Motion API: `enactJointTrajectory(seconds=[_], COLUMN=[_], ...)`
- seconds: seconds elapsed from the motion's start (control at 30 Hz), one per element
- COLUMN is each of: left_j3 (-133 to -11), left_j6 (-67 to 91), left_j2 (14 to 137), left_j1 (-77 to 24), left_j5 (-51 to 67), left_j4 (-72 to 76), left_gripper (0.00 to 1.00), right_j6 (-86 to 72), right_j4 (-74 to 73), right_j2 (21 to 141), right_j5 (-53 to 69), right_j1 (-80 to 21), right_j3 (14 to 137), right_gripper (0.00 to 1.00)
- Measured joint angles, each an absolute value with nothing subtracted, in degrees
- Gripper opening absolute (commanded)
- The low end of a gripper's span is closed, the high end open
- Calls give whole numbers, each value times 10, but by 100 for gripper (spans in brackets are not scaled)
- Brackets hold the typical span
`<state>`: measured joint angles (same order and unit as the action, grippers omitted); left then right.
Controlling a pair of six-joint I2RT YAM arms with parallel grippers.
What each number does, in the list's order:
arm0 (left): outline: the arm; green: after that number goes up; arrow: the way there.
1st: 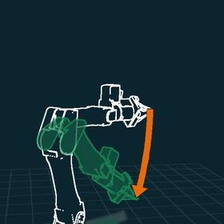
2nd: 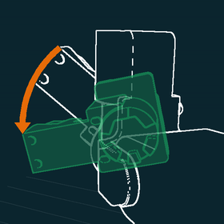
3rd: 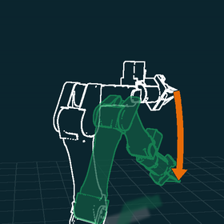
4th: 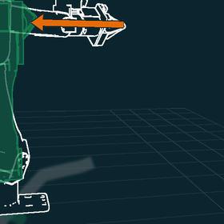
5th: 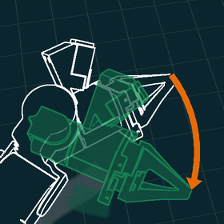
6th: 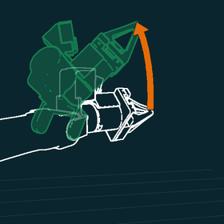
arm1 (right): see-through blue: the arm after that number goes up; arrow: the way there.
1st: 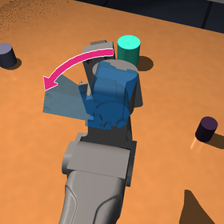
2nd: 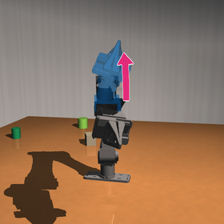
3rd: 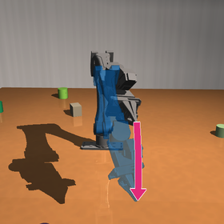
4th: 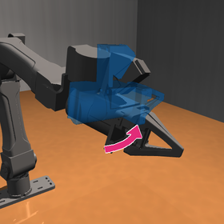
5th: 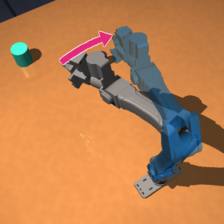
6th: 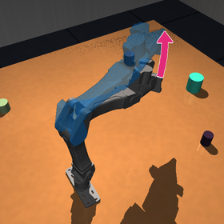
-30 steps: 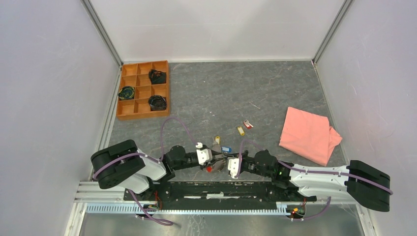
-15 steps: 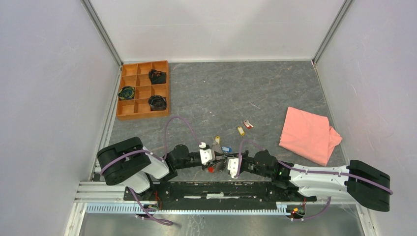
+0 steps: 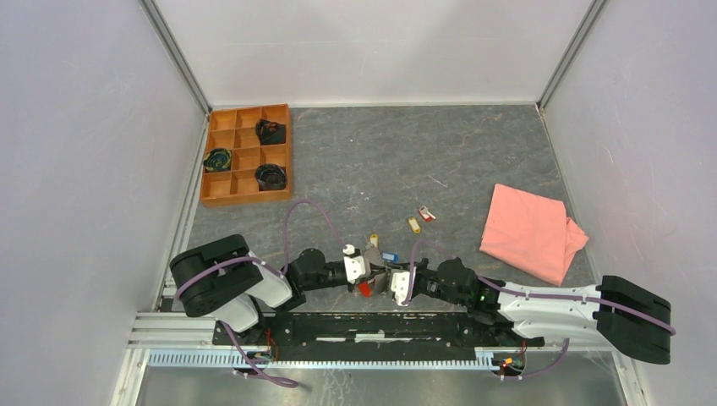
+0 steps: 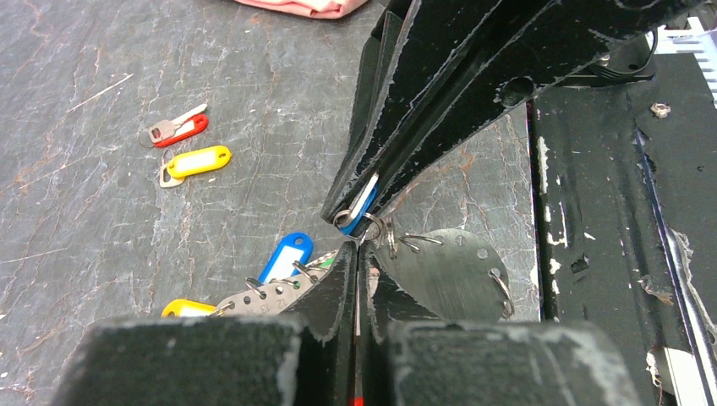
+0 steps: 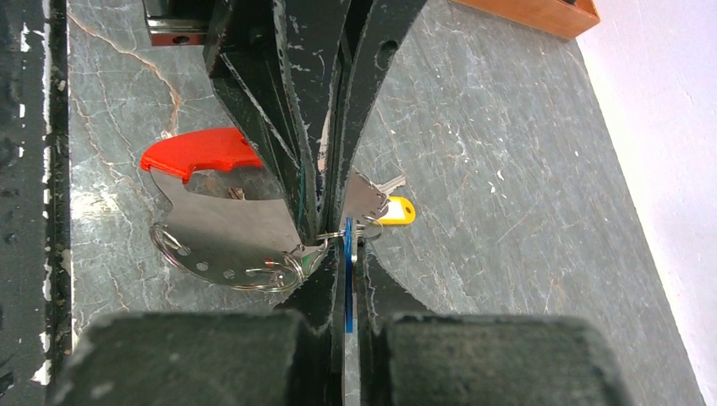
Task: Remove the keys from the keyring
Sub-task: Remove the key from the keyring.
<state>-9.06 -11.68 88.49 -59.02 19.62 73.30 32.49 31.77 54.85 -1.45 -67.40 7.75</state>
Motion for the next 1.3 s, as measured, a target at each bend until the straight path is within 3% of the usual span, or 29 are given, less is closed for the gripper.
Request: enactJointTrajectory(seconds=[0.43,0.93,1.07,1.3], left_j3=[-66,-51,-47,-46], left_j6=[-61,-14,-10,-10], left_j2=[908,911,912,925], left_j1=[-593,-593,-593,-593], left_j5=[137,121,121,124], left_j4=[832,850,854,854], left_gripper=[2,2,14,27], right_j6=[323,323,328,350], right_j4=[310,305,293,275], right_j2=[524,519,513,511], right_j5=[-64,-93,-94,-98], right_j1=[-685,-694,-703,-715], right_j3=[76,63,65,95], right_gripper=[0,0,0,0])
